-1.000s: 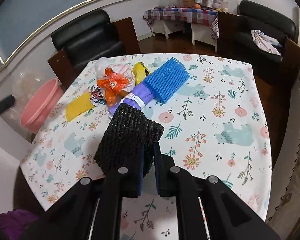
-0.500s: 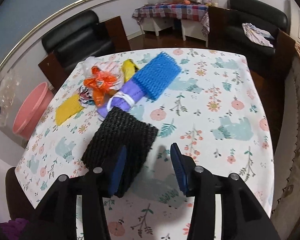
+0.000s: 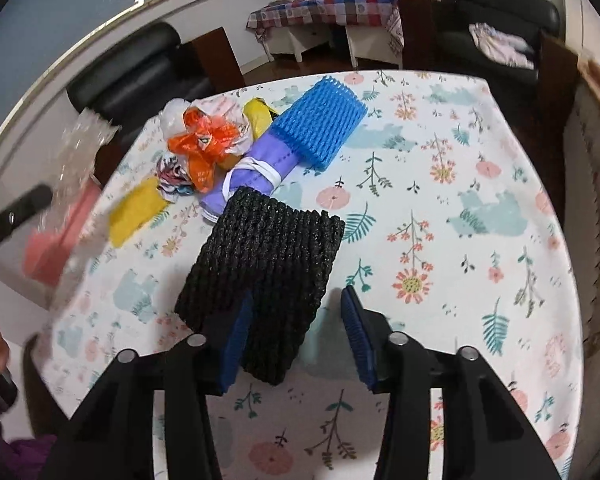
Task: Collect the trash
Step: 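Lift the clear bag and black pad and carry both over the pink bucket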
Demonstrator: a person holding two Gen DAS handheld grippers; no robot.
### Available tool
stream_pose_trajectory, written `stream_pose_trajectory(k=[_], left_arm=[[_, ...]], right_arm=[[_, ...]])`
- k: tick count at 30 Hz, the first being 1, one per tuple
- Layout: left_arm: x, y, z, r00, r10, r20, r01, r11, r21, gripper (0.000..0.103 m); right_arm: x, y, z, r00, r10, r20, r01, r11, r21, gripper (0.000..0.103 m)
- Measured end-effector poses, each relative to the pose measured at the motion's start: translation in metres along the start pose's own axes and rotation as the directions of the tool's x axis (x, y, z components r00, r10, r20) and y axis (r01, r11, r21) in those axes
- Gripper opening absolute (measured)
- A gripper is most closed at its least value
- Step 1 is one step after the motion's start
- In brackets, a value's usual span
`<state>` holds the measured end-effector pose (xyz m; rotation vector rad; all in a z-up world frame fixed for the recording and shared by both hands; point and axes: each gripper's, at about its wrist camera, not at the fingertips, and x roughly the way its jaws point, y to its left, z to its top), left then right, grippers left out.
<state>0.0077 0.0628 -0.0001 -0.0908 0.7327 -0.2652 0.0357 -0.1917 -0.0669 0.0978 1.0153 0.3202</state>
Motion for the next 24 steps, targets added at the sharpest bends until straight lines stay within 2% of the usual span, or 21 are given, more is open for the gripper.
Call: stream_pose_trajectory(k=[1,4,9,18,24], left_arm=[[0.004,0.000,0.001,1.000,-0.006,-0.002,0.006,1.000,-0.004,0.020],[0.010,0.003,0.001,1.000,-0.006,-0.015,0.006,1.000,-0.018,0.020],[0.004,-0.001,0.002,1.000,0.018,-0.015,-0.019,0.999,-0.050,0.020],[-0.021,-0.032,-0.009,0.997,0.072,0.024,-0.070,0.995,-0.066,0.020],[-0.042,-0.041,-0.008,0.994,0.091,0.056,-0.088,0.995,-0.052,0.020]], right_arm=[[0.000,0.000,0.000,1.000,0.008,0.001,-0.008,1.000,-0.004,0.028],[-0.005,0.005,0.000,1.000,-0.004,0.020,0.005,0.999,-0.040,0.010],[-0.019,0.002,0.000,0.998,0.012,0.067,-0.008,0.998,-0.063,0.009],[-0.056,-0.021,-0.009,0.987,0.041,0.158,-0.035,0.998,-0.045,0.009],[-0.079,-0.016,-0.005,0.974,0.056,0.221,-0.046,0.998,-0.051,0.009]])
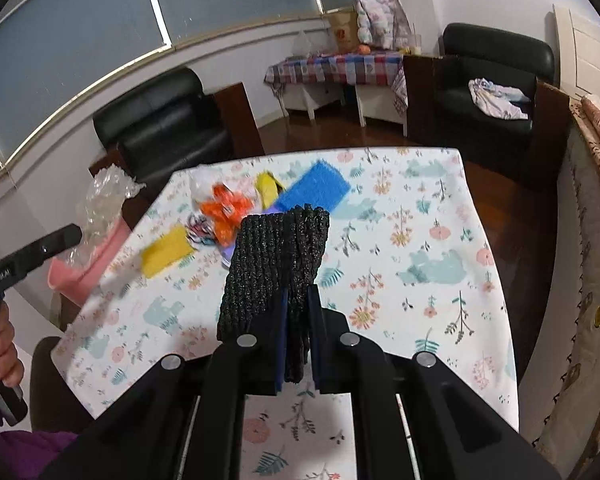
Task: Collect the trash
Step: 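Lift the clear bag and black pad and carry both over the pink bucket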
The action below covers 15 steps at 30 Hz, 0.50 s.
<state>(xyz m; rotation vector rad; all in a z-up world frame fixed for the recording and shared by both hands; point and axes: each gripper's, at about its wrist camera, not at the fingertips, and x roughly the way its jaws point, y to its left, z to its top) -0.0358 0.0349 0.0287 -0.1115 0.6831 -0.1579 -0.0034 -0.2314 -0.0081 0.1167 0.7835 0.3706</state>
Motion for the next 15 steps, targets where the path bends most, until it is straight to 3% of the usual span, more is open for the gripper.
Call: stream_pose_trajectory(k=[8,15], left_arm=[[-0.037,0.030,0.006,0.994,0.059,0.093,-0.055,0.998,-0.041,0.020],[-0.060,0.078,0.007,0.979,0.149,0.138,-0.136,0.986,-0.098,0.020]], right_arm=[[-0.010,0.048,0.029,0.997,0.066,0.041,-0.064,0.997,-0.054,0.009],[0.008,0.109,0.064,0.986,0.152,0.063,-0.145,0.984,-0.107,0.009]])
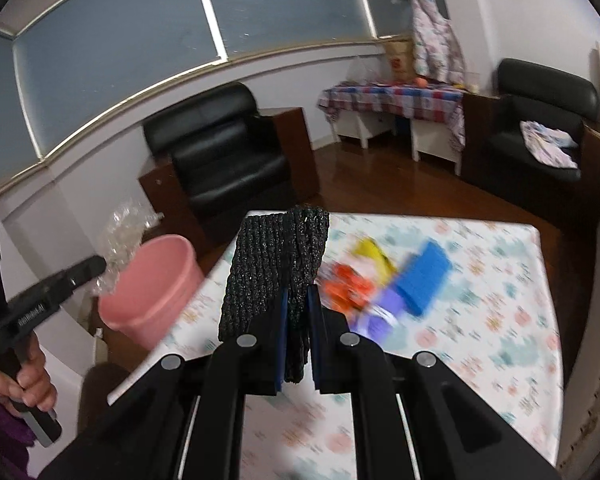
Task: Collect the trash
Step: 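Lift the clear bag and black pad and carry both over the pink bucket, then open both tools to drop the clear bag and black pad into the bucket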
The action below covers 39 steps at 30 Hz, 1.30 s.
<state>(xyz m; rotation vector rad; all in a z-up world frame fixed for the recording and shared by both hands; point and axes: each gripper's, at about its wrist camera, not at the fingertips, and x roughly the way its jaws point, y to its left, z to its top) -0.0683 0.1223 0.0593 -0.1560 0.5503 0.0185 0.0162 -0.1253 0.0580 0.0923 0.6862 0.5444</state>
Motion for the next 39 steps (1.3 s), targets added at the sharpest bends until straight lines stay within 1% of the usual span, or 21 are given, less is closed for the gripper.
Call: stream_pose_trajectory(k=[3,10,15,18,24,28,29,30,31,32,33,35,36,38,39], left_arm=[[-0.002,0.022,0.003,0.999,0.048,0.013,-0.048,0.999,-0.015,0.020],[0.003,0.067,0.004,0.994,0.113,0.005,-0.113,0.990,-0.083,0.020],[0.014,0.091,-0.004,0.987,0.158,-0.036,-0.161,0.981,-0.107,0.020],[0.021,0.104,-0.011,0.983,0.169,-0.067,-0.177,0.975,-0.132,0.020],[0.036,0.127,-0.020,0.973,0.194,-0.123,-0.213,0.963,-0.163,0.021],[0.046,0.132,-0.024,0.967,0.197,-0.159,-0.225,0.957,-0.181,0.024],[0.049,0.135,-0.025,0.966,0.197,-0.170,-0.228,0.956,-0.186,0.026],[0.051,0.137,-0.026,0.963,0.198,-0.181,-0.232,0.954,-0.191,0.034],[0.052,0.139,-0.027,0.963,0.198,-0.185,-0.234,0.953,-0.195,0.038],[0.052,0.140,-0.028,0.963,0.197,-0.185,-0.233,0.952,-0.198,0.038],[0.052,0.140,-0.028,0.963,0.195,-0.187,-0.232,0.952,-0.199,0.038],[0.053,0.142,-0.028,0.963,0.193,-0.189,-0.231,0.952,-0.201,0.039],[0.052,0.142,-0.028,0.964,0.191,-0.186,-0.228,0.952,-0.202,0.039],[0.050,0.142,-0.027,0.965,0.190,-0.181,-0.226,0.953,-0.202,0.039],[0.049,0.141,-0.027,0.965,0.191,-0.178,-0.225,0.954,-0.200,0.039]], right_arm=[[0.020,0.027,0.017,0.999,0.048,0.002,-0.047,0.998,-0.029,0.009],[0.070,0.096,0.043,0.992,0.120,-0.026,-0.122,0.984,-0.132,0.009],[0.116,0.145,0.044,0.987,0.141,-0.082,-0.155,0.966,-0.208,0.009],[0.141,0.167,0.039,0.982,0.148,-0.121,-0.172,0.958,-0.228,0.009],[0.181,0.187,0.029,0.972,0.152,-0.181,-0.194,0.952,-0.238,0.009],[0.198,0.192,0.023,0.967,0.147,-0.210,-0.196,0.951,-0.239,0.010],[0.202,0.193,0.021,0.966,0.144,-0.215,-0.196,0.951,-0.241,0.010],[0.205,0.194,0.020,0.965,0.142,-0.220,-0.196,0.950,-0.243,0.010],[0.209,0.196,0.019,0.964,0.142,-0.225,-0.197,0.950,-0.244,0.010],[0.212,0.198,0.018,0.962,0.144,-0.233,-0.201,0.949,-0.243,0.010],[0.213,0.197,0.017,0.960,0.146,-0.241,-0.205,0.948,-0.242,0.012],[0.218,0.196,0.019,0.955,0.155,-0.254,-0.217,0.947,-0.235,0.021],[0.217,0.193,0.017,0.954,0.158,-0.256,-0.220,0.947,-0.233,0.024],[0.215,0.193,0.015,0.952,0.168,-0.254,-0.228,0.946,-0.229,0.036],[0.215,0.193,0.015,0.952,0.171,-0.252,-0.231,0.946,-0.228,0.037]])
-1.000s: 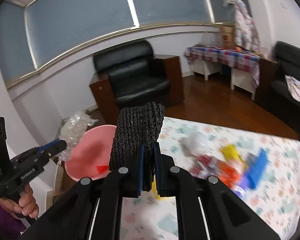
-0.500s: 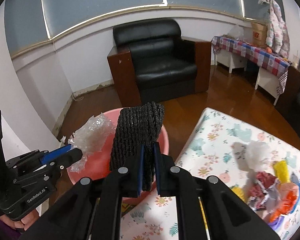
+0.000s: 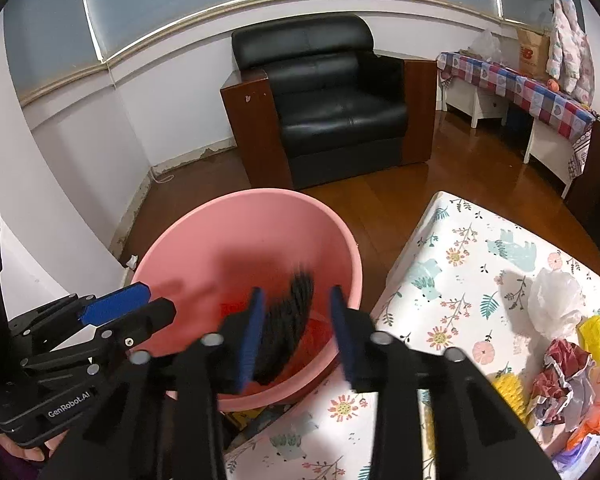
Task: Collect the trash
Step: 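Open both tools to drop the clear bag and black pad into the bucket, then lower the left tool onto the yellow mesh sponge and close it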
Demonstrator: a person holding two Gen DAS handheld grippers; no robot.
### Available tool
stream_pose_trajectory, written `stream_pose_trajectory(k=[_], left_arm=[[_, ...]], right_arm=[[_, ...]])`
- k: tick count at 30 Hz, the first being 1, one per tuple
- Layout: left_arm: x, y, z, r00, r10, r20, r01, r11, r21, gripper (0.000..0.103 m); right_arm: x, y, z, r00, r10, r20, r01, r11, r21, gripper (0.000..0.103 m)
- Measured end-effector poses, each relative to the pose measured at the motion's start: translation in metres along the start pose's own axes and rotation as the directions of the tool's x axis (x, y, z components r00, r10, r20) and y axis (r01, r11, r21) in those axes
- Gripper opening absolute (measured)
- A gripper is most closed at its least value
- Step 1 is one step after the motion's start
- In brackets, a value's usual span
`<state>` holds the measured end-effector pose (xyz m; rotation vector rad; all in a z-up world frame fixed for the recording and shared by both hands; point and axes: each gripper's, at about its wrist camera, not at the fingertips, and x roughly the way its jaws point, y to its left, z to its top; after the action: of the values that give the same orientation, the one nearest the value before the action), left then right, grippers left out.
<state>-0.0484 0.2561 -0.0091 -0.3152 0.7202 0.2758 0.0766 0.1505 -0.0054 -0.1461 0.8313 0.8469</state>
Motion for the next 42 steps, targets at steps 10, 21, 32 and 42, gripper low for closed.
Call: stream_pose_trajectory(k=[10,21,32,42], left_arm=[[-0.012,-0.011,-0.002,1.000,-0.015,0.025,0.015,1.000,0.006,0.039],[-0.024,-0.051,-0.001,0.993,-0.107,0.044,0.104,0.992,0.069,0.039],[-0.018,-0.124,-0.012,0.966,-0.255,-0.034,0.255,0.931,0.262,0.039],[0.019,-0.183,-0.035,0.936,-0.300,-0.185,0.351,0.840,0.414,0.039]], right_arm=[[-0.026,-0.009,-0.011,1.000,0.000,0.031,-0.001,1.000,0.022,0.037],[-0.081,-0.036,-0.035,0.997,-0.047,0.068,0.043,0.998,0.055,0.037],[-0.166,-0.113,-0.084,0.963,-0.234,0.133,0.210,0.962,0.174,0.037],[-0.201,-0.194,-0.129,0.930,-0.359,0.076,0.310,0.879,0.361,0.037]])
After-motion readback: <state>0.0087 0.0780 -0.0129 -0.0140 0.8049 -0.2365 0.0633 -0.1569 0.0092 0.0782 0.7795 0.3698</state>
